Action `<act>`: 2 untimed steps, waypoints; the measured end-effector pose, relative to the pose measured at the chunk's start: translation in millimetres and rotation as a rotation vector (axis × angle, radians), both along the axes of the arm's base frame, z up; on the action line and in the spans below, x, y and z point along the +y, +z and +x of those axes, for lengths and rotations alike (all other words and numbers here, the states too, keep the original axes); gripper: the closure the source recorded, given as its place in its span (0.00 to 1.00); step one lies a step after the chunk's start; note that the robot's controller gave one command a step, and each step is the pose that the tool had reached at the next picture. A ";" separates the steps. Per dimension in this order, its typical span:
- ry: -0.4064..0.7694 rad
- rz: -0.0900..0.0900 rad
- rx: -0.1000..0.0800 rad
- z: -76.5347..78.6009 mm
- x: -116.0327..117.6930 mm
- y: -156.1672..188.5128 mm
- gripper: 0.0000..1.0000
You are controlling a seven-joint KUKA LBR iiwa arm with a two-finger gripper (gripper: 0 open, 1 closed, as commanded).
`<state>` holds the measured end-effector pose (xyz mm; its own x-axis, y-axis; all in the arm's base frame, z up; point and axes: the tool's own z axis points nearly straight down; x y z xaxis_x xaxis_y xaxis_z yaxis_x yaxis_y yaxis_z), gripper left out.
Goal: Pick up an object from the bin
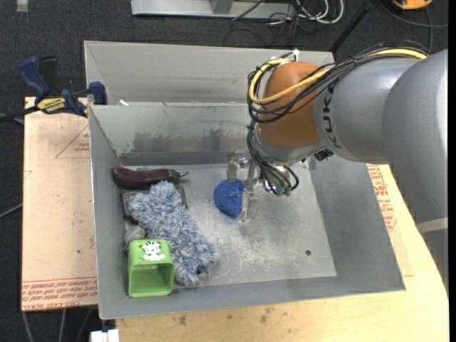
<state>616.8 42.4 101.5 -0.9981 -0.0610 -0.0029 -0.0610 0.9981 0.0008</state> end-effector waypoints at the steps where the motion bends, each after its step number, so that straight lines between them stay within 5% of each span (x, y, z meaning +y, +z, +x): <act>1: -0.051 0.002 -0.003 -9.3 -6.3 -30.5 0.00; 2: 0.011 -0.001 -0.008 -3.9 -4.4 -27.9 1.00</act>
Offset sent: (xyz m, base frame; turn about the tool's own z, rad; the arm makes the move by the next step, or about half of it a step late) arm -0.0072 -0.0046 -0.0315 -0.0129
